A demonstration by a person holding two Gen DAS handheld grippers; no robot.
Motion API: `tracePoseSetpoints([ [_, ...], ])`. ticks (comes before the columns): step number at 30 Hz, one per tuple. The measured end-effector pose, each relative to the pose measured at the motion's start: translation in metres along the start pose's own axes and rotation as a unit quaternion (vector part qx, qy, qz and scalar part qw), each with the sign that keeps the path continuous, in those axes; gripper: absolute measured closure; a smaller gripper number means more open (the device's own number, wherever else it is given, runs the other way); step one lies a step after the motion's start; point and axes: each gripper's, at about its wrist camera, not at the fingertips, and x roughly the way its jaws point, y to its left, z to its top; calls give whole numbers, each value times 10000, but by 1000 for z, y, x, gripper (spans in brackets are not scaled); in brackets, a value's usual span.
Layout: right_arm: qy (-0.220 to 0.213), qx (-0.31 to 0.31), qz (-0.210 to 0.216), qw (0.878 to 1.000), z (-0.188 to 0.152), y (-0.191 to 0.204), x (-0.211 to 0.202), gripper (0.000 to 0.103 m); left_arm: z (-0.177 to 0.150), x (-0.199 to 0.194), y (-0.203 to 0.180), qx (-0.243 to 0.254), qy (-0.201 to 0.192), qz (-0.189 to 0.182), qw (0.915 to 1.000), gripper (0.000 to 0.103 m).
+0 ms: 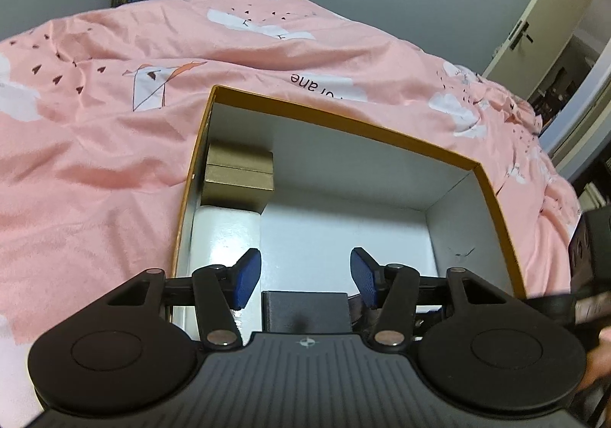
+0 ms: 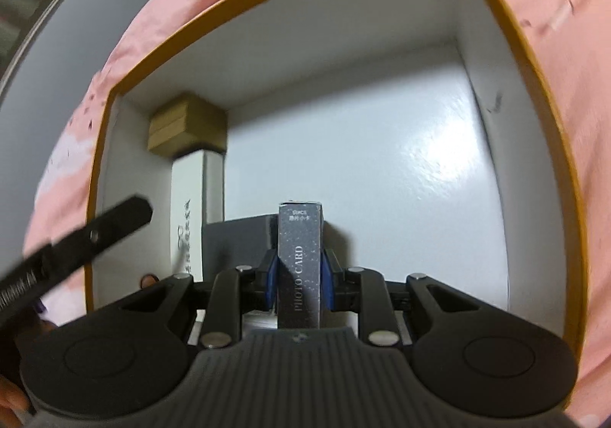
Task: Organize objects
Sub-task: 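Lower and release the black card holder with the left tool while the right tool lowers the photo card pack, then withdraw both tools from the orange box toward the pink items beside it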
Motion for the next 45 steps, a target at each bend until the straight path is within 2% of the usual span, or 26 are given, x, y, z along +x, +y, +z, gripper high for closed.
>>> tracePoseSetpoints([
  [7,-61,-12,301,9995,11,-3,-2,78,-3,2,-10,336,-20,138,9993,41],
  [13,214,-234,139,9994,14,-4,11,79,-7,7,-18,473,105,48,9988,42],
  [16,231,-346,-62,9991,14,-5,10,73,-10,11,-21,526,177,65,9984,42],
  [21,317,-892,-560,9939,12,4,14,63,-15,16,-24,628,267,146,9976,43],
  [28,483,-1271,-952,9861,12,11,19,58,-18,18,-21,627,351,185,9972,43],
  [33,643,-1333,-964,9843,11,8,22,61,-20,17,-20,623,377,168,9972,43],
  [34,667,-1330,-933,9845,10,8,24,65,-20,17,-20,618,386,170,9972,43],
  [39,717,-1358,-757,9852,9,8,27,74,-22,17,-17,590,404,180,9973,43],
  [45,572,-1588,-747,9828,5,12,27,76,-23,16,-17,588,407,170,9973,44],
])
